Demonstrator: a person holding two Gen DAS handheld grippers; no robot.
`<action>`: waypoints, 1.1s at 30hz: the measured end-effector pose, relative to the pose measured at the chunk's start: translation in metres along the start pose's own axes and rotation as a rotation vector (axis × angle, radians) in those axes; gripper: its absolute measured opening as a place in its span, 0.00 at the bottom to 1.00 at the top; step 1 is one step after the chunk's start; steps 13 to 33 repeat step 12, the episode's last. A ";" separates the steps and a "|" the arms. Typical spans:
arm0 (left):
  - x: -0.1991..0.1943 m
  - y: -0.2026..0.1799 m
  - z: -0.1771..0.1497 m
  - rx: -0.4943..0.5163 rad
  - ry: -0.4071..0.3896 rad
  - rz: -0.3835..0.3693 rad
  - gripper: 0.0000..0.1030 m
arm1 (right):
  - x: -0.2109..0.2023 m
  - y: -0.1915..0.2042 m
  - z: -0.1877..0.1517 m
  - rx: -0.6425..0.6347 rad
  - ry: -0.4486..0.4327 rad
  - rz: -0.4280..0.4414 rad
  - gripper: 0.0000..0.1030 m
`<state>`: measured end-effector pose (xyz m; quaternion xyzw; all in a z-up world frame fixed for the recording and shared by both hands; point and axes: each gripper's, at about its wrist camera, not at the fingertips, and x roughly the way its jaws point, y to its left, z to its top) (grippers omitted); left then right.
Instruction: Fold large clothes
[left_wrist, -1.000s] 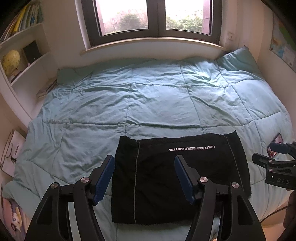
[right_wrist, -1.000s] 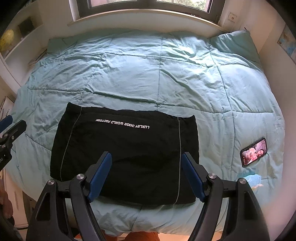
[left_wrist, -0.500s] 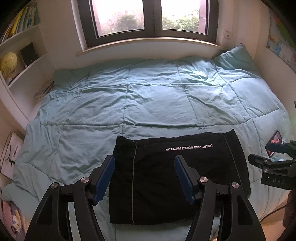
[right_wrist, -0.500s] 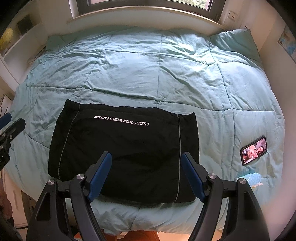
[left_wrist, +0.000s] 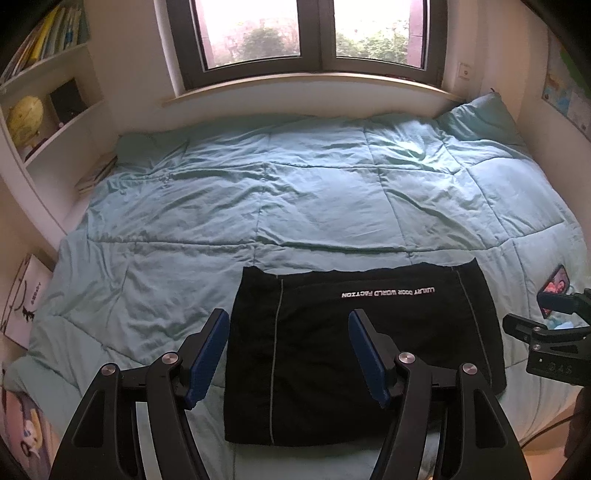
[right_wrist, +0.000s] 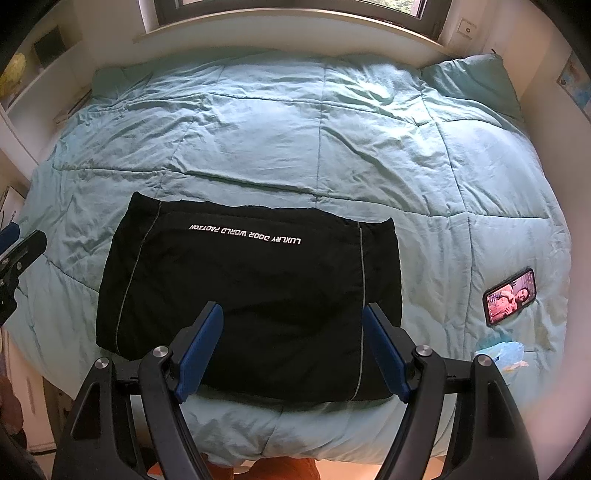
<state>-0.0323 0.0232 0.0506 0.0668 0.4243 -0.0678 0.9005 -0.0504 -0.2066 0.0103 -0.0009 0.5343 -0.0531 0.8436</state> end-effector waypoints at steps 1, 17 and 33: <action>0.000 0.000 0.000 0.001 0.000 0.002 0.66 | 0.000 0.001 0.000 -0.003 0.000 -0.001 0.77; 0.002 0.018 0.002 -0.077 -0.024 0.053 0.66 | 0.000 0.005 -0.004 -0.010 0.005 -0.007 0.77; 0.002 0.018 0.002 -0.077 -0.024 0.053 0.66 | 0.000 0.005 -0.004 -0.010 0.005 -0.007 0.77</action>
